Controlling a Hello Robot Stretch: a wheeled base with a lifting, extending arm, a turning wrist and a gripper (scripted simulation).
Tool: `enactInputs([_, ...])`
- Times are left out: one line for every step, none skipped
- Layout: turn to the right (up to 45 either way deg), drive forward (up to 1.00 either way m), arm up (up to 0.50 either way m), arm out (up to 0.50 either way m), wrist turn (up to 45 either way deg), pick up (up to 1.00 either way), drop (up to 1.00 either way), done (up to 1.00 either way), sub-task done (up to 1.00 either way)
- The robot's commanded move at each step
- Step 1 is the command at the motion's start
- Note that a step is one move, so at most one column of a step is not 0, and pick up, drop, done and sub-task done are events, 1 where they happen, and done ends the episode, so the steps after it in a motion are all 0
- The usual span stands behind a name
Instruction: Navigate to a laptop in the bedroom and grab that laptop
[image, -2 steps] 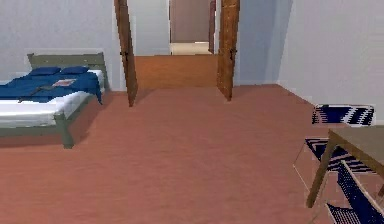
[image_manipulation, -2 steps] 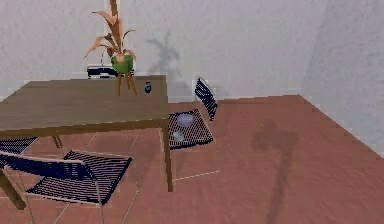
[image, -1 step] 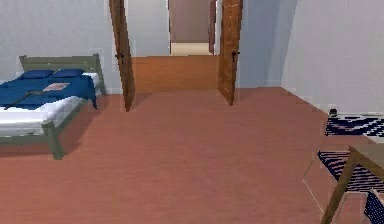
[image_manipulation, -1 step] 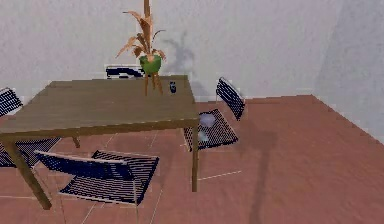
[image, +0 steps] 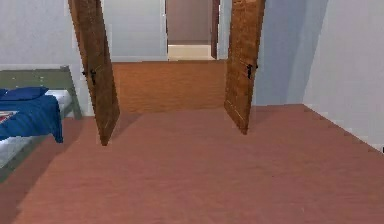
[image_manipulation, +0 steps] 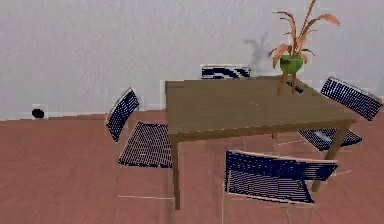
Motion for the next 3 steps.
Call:
enactInputs([0.0, 1.00, 0.00, 0.00, 0.0, 0.00, 0.00, 0.00, 0.00])
enactInputs([0.0, 1.00, 0.00, 0.00, 0.0, 0.00, 0.00, 0.00, 0.00])
enactInputs([0.0, 1.00, 0.00, 0.00, 0.0, 0.00, 0.00, 0.00, 0.00])
